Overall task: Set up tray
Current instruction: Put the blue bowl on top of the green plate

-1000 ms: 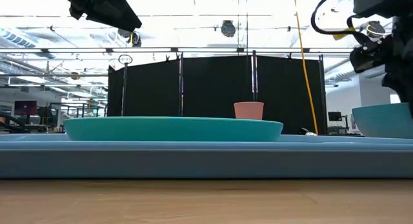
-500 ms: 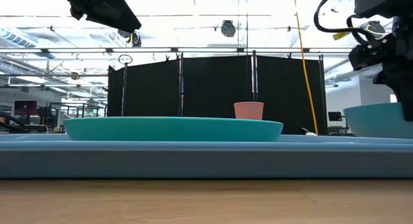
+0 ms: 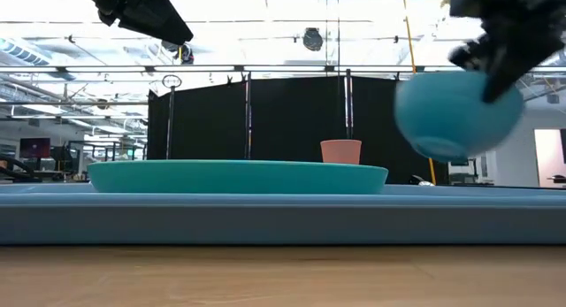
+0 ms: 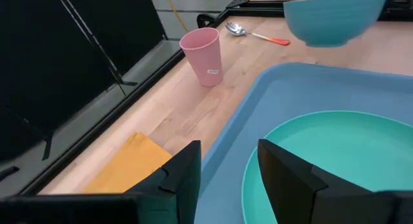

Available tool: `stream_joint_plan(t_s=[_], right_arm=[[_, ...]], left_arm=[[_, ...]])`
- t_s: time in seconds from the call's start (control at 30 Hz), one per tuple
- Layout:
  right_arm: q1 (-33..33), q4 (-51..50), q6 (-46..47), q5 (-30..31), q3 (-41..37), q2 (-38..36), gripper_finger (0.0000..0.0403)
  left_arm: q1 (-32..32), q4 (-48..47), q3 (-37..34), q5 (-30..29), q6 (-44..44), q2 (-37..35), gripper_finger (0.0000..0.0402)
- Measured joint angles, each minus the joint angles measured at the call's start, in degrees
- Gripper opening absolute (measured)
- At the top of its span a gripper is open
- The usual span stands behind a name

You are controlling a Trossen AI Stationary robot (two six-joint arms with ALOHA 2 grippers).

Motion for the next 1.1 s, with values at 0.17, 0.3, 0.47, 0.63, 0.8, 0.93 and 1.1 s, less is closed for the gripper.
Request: stream_joint_plan(t_s=[0.17,0.3,0.47,0.63,0.8,0.93,1.1], right_arm=[[0.07,3.75,-10.26,-0.02,6.18,7.78,0.0],[0.04,3.81,-17.1,0.15,12.57,16.09,0.0],[0.04,3.86,-25.08,0.04,21.33,24.63,0.0],[-0.3,3.96,-30.3,-2.54,28.51,30.75,0.0],[-1.47,3.52,-32.58,-6.39,32.95,36.86,0.0],[-2.53,3.31,-34.95,-7.7,35.38,41.28,0.0],[-3.45,3.3,-38.15,-8.74,38.22,45.04,0.0]], left_arm=[[-0.01,0.0,0.0,0.97,0.99,0.0,0.0159],[-0.02,0.0,0.0,1.06,1.27,0.0,0.0159],[-0.4,-0.3,0.0,1.06,1.71,0.0,0.0159],[-1.35,-0.91,0.0,1.71,3.89,0.0,0.0159],[-2.44,-1.56,0.01,3.19,6.15,0.0,0.0159],[-3.29,-1.51,0.02,5.22,9.37,0.0,0.0159],[-4.03,-1.52,0.02,5.65,11.41,0.0,0.0159]])
